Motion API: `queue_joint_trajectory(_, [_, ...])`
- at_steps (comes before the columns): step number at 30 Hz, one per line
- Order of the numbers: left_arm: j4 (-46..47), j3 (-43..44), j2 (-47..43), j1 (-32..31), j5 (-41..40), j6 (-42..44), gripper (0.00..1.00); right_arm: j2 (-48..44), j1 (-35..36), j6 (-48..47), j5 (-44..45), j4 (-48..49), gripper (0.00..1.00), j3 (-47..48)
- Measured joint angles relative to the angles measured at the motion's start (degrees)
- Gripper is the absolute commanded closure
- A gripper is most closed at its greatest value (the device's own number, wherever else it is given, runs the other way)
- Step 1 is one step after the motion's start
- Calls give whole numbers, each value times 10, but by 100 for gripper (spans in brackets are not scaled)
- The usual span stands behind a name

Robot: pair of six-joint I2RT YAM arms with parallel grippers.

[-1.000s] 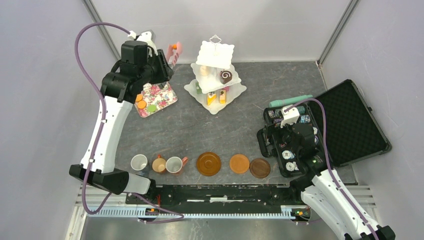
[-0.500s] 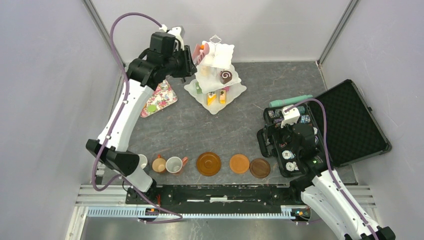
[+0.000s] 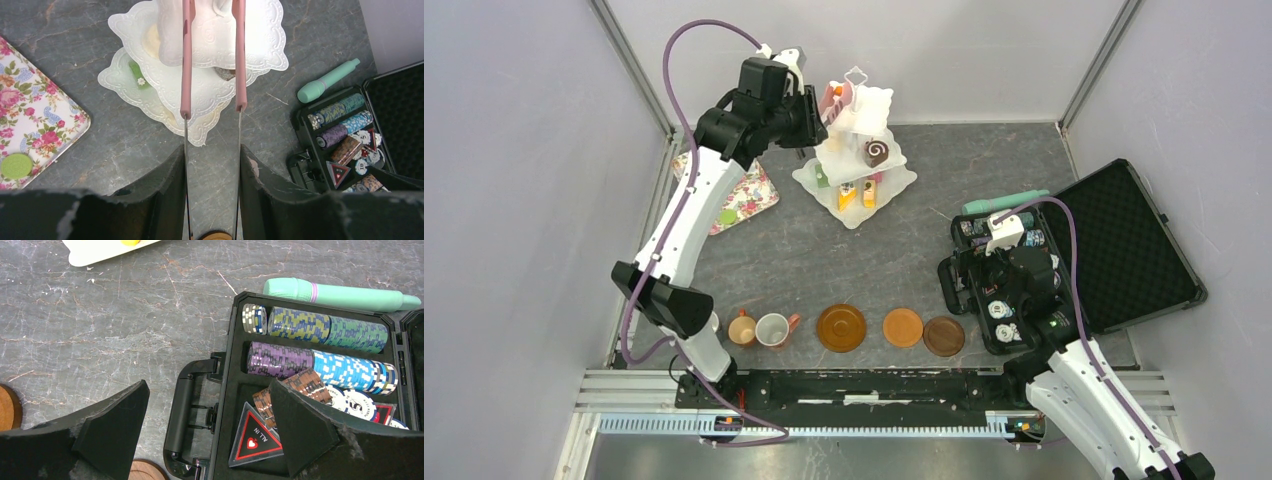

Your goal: Serve the afternoon tea

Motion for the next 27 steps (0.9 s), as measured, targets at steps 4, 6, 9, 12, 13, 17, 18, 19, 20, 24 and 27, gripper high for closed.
queue_joint_trajectory(4, [3, 12, 13, 0, 0, 0, 72, 0, 0, 0, 0, 0, 2, 0])
queue_joint_trajectory(6, [3, 17, 20, 0, -2, 0, 70, 0, 0, 0, 0, 0, 2, 0])
queue_joint_trajectory(9, [5, 19, 30, 0, -4, 0, 66, 0, 0, 0, 0, 0, 2, 0])
queue_joint_trajectory(12, [5, 19, 36, 0, -4, 0, 62, 2, 0, 0, 0, 0, 2, 0])
queue_joint_trajectory(13, [5, 19, 37, 0, -4, 0, 61, 2, 0, 0, 0, 0, 2, 0])
queue_joint_trajectory(17, [5, 19, 37, 0, -5, 1, 58, 3, 0, 0, 0, 0, 2, 0])
queue_joint_trajectory(18, [5, 19, 37, 0, -5, 1, 56, 3, 0, 0, 0, 0, 2, 0])
queue_joint_trajectory(19, [5, 19, 37, 0, -5, 1, 55, 4, 0, 0, 0, 0, 2, 0])
queue_joint_trajectory(20, [4, 19, 37, 0, -5, 1, 54, 4, 0, 0, 0, 0, 2, 0])
queue_joint_trajectory(24, [4, 19, 37, 0, -5, 1, 50, 4, 0, 0, 0, 0, 2, 0])
queue_joint_trajectory(27, [4, 19, 34, 0, -5, 1, 48, 4, 0, 0, 0, 0, 2, 0])
